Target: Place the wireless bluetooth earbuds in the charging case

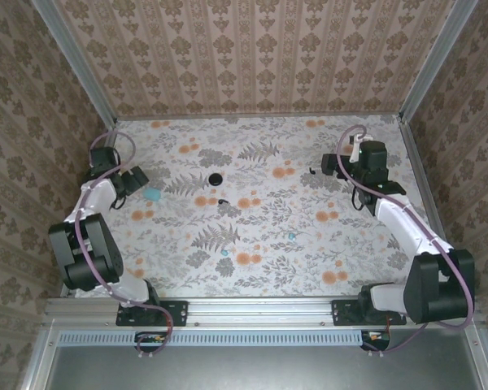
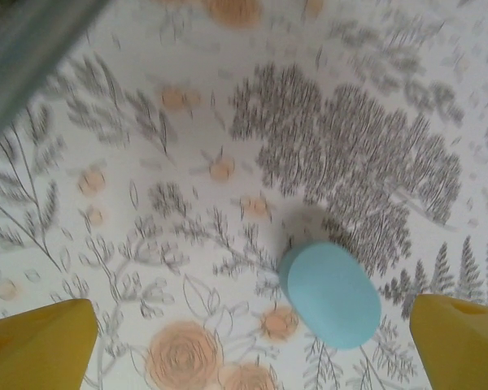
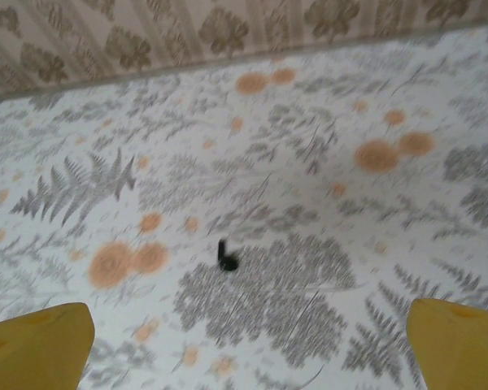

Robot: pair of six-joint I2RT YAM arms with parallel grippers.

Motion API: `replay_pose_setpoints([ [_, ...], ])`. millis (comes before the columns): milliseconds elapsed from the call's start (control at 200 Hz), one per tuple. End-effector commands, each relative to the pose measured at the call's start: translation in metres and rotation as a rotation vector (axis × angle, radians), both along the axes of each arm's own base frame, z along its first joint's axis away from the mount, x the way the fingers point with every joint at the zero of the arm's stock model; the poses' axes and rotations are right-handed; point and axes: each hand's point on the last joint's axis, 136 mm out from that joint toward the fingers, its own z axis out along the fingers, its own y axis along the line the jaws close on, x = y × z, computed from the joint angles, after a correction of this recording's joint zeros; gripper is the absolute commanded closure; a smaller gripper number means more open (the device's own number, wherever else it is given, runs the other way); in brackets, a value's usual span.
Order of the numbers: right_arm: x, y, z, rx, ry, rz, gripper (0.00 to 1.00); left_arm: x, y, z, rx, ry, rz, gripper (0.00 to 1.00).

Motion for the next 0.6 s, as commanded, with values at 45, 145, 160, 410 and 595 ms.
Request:
replay_pose_setpoints([
  [45, -0.026, 0.036, -0.009, 0.078, 0.094, 0.068, 0.0, -0.006, -0.019, -0.01, -0.111, 0.089, 0.016, 0.07],
  [145, -0.033, 0.057, -0.015, 0.068, 0.108, 0.113, 0.0, -0.004, -0.027, -0.022, -0.122, 0.137, 0.009, 0.1],
  [160, -0.034, 0.06, -0.017, 0.065, 0.112, 0.119, 0.0, -0.003, -0.028, -0.023, -0.124, 0.144, 0.005, 0.1],
  [410, -0.041, 0.094, -0.033, 0.078, 0.179, 0.191, 0.0, 0.015, -0.041, -0.04, -0.124, 0.202, -0.014, 0.13],
  [595, -0.039, 0.104, -0.034, 0.075, 0.196, 0.217, 0.0, 0.022, -0.045, -0.055, -0.126, 0.241, -0.015, 0.25],
])
